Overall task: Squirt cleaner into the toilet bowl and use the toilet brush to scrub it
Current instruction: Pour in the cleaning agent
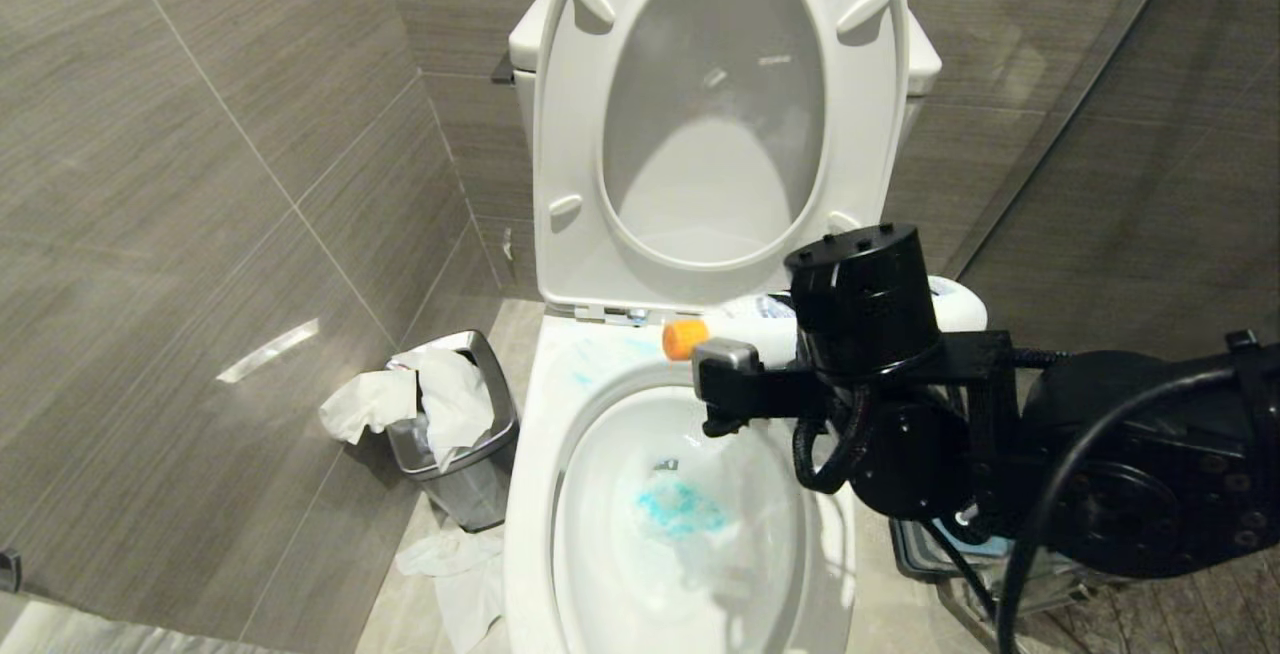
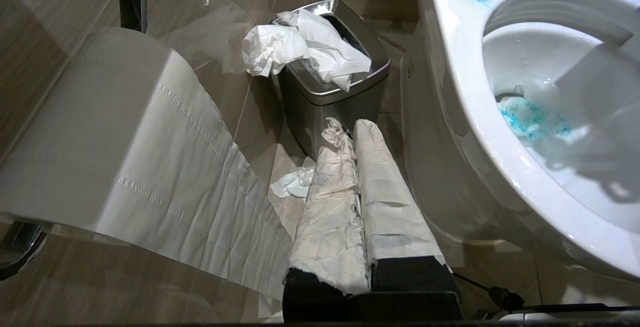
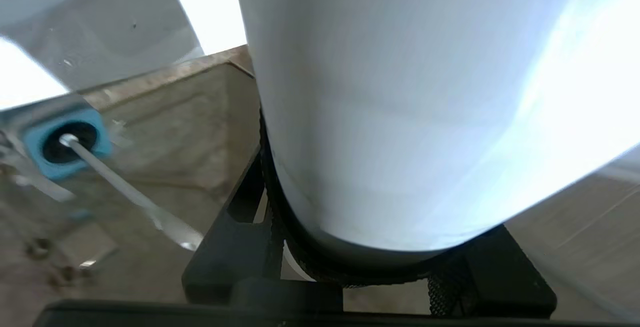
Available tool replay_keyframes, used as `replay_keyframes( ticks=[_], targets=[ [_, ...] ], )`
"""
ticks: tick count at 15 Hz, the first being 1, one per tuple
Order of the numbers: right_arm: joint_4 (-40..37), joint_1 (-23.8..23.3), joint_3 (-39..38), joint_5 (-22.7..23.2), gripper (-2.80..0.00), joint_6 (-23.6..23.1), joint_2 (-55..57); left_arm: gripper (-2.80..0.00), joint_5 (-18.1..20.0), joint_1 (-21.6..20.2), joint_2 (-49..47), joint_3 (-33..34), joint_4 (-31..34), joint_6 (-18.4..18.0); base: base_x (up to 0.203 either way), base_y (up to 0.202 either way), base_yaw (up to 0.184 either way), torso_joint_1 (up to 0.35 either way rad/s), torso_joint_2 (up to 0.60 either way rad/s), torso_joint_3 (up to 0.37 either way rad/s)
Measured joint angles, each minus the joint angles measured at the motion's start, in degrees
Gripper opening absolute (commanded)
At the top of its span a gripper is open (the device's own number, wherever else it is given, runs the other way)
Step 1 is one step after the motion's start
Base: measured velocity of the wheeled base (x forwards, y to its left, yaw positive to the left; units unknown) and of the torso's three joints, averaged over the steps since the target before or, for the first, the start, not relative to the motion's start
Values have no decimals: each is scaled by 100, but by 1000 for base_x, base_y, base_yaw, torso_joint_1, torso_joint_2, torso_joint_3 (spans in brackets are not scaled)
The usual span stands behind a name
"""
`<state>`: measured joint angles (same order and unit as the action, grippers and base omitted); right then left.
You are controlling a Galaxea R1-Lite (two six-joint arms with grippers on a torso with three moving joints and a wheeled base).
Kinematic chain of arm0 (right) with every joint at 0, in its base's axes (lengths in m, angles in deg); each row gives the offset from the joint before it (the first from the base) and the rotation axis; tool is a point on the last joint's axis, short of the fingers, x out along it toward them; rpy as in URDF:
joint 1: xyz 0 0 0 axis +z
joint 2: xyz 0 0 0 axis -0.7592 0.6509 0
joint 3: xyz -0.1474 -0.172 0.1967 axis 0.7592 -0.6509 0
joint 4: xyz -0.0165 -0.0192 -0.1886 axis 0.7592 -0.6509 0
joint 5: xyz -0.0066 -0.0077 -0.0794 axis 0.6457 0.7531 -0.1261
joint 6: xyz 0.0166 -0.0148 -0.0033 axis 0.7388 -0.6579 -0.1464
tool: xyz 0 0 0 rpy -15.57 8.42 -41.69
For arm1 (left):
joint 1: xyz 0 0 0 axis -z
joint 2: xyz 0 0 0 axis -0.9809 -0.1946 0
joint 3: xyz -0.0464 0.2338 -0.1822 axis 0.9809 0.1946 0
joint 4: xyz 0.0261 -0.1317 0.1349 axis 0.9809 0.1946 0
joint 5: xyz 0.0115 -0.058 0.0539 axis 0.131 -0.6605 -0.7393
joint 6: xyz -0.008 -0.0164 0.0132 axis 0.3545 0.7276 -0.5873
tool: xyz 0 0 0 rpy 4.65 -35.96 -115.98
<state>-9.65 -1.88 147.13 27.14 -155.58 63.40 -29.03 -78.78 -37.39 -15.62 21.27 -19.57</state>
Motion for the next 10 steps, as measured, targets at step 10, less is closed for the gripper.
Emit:
replay_keyframes(
  ticks=[10],
  targets=[
    [-2589, -76, 1673, 1248, -280, 2260, -332, -280, -2, 0, 0, 0, -2, 3, 0, 0, 0, 0, 0, 0]
  ],
)
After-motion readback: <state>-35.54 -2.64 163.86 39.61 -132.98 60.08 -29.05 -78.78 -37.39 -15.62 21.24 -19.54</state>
